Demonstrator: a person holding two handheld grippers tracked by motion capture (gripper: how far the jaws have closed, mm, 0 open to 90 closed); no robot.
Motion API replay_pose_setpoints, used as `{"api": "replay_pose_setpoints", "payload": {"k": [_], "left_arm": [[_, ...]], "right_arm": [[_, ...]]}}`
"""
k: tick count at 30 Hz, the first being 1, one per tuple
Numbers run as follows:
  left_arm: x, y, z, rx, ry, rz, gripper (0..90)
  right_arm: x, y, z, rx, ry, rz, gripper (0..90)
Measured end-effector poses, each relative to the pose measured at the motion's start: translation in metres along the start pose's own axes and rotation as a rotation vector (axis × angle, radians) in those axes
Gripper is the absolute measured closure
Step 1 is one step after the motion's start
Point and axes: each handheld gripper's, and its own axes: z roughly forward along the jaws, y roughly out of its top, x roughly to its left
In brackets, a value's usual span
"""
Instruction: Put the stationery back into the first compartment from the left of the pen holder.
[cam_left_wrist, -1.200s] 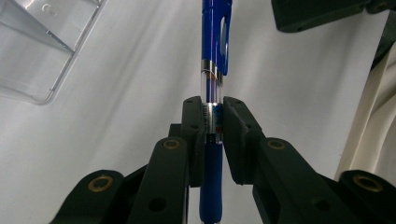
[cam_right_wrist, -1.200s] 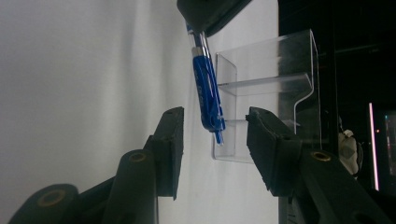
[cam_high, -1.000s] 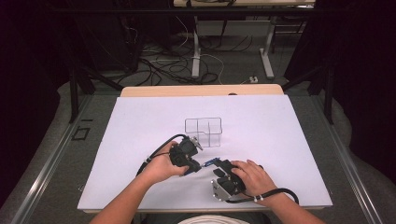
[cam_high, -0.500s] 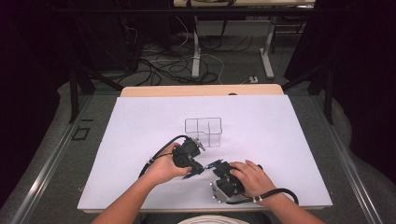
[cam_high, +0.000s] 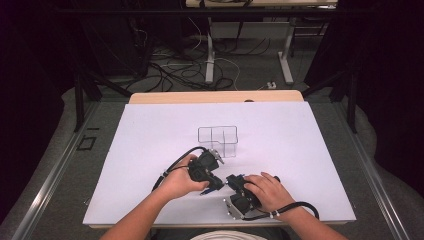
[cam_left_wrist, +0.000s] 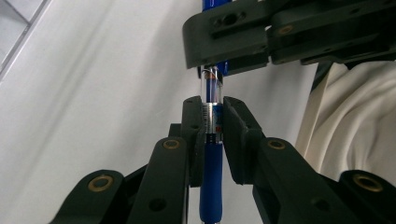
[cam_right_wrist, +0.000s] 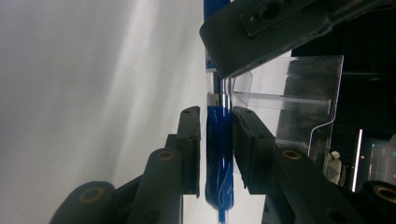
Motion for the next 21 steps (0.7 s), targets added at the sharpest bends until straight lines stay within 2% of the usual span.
{"api": "replay_pose_setpoints", "payload": {"k": [3, 4, 5, 7, 9, 10, 12, 13, 14, 15, 21], "left_arm": [[-0.0009, 0.0007, 0.0016, -0.002, -0.001, 0.002, 79.1], [-0.001, 0.001, 0.0018, -0.002, -0.002, 0.002, 79.1], [-0.0008, 0.0012, 0.0018, -0.001, -0.003, 0.004, 79.1], [-0.0006, 0.0012, 0.0018, -0.002, -0.001, 0.002, 79.1], [-0.0002, 0.0009, 0.0021, -0.009, -0.004, -0.003, 79.0], [0.0, 0.0005, 0.0024, -0.015, -0.005, -0.005, 79.0], [0.0006, 0.0001, 0.0026, -0.025, -0.01, -0.009, 78.9], [0.001, -0.0001, 0.0025, -0.027, -0.012, -0.01, 78.9], [0.0016, -0.0001, 0.0021, -0.026, -0.014, -0.007, 78.8], [0.0012, -0.0003, 0.0025, -0.034, -0.014, -0.015, 78.7], [0.0024, -0.0003, 0.0019, -0.033, -0.015, -0.01, 78.5]], "right_arm": [[0.0003, 0.0007, -0.0001, 0.004, 0.002, -0.013, 76.3], [0.0009, 0.0004, 0.0007, -0.012, -0.019, -0.016, 77.1], [0.0007, 0.0003, 0.0011, -0.018, -0.015, -0.019, 77.6], [0.0008, 0.0008, -0.0004, 0.01, 0.008, -0.019, 78.0], [0.0007, 0.0008, -0.0002, 0.011, 0.004, -0.026, 78.2], [0.0012, 0.0006, 0.0003, 0.003, -0.015, -0.029, 78.3], [0.0006, 0.0009, 0.0, 0.009, -0.006, -0.034, 78.6], [0.0004, 0.0008, -0.0003, 0.014, -0.002, -0.034, 78.6], [0.0013, 0.0004, 0.0, 0.008, -0.021, -0.028, 78.6], [-0.0003, 0.0005, -0.0002, 0.01, -0.002, -0.035, 78.7], [-0.001, -0.0001, 0.0002, 0.007, -0.005, -0.028, 78.7]]}}
